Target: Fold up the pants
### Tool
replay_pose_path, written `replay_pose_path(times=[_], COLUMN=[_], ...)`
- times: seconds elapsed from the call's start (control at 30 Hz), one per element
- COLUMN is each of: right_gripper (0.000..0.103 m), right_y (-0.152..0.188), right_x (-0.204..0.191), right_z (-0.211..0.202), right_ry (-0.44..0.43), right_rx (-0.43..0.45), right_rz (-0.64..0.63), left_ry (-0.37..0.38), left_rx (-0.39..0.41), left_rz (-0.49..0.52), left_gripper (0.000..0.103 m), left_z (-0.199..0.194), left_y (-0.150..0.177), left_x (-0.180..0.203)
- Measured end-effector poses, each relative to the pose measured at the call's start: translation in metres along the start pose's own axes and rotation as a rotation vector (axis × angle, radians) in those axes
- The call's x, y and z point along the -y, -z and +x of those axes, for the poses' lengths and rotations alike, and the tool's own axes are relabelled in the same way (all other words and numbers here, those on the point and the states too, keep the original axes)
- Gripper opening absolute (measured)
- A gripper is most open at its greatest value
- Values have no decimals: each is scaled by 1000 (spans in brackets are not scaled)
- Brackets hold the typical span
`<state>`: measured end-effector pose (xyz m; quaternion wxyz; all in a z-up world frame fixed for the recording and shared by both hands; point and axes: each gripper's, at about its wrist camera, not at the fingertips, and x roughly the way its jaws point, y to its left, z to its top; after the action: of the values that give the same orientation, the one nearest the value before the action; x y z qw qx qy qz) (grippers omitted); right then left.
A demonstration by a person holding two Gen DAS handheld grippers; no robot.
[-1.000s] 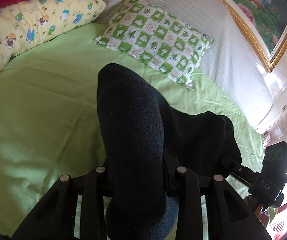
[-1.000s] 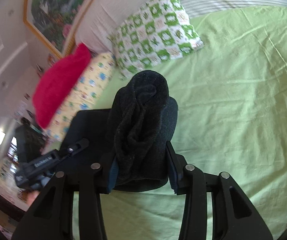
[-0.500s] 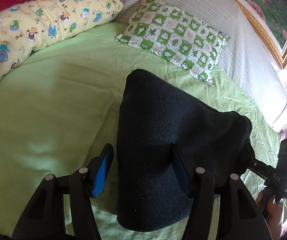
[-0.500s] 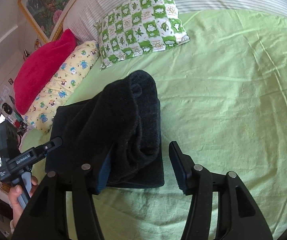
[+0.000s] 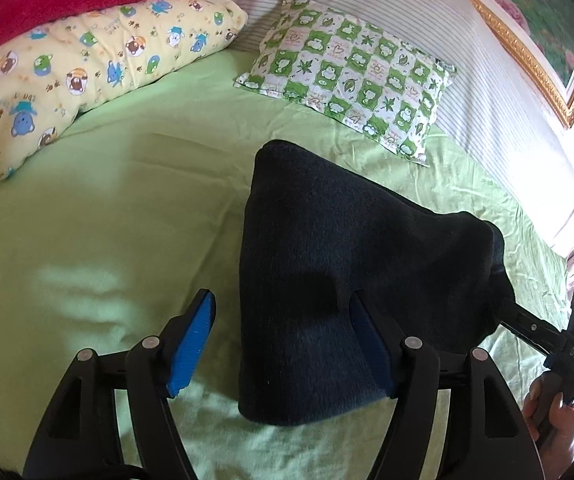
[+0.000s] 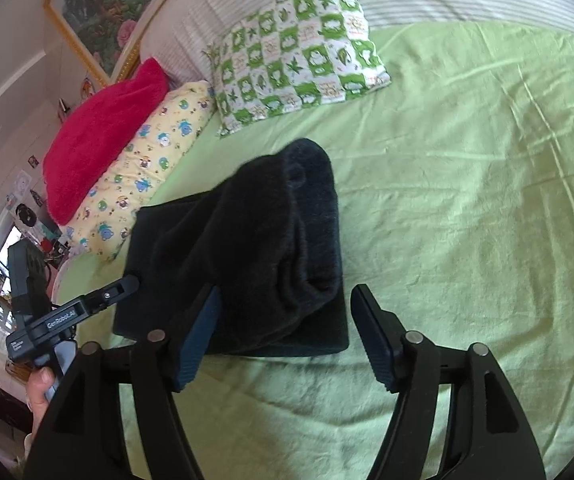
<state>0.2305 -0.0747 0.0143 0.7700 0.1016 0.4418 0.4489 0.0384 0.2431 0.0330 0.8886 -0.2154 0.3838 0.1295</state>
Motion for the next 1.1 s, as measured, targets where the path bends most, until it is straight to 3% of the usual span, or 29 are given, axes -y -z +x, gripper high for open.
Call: replay_pose_path(times=[0.53,1.1], right_gripper=[76,88], right_y=[11,38], right_x=[-23,-69], right_z=[-21,-44], right_ry=[1,72], right_rx=[15,55], right_rz=[-35,-237], left_ry=[-9,-29], left_rx=[-26,-18], left_rz=[37,-43], left_gripper=[74,81], left_z=[-18,-52], left_y=[19,44], left_x=[11,-7])
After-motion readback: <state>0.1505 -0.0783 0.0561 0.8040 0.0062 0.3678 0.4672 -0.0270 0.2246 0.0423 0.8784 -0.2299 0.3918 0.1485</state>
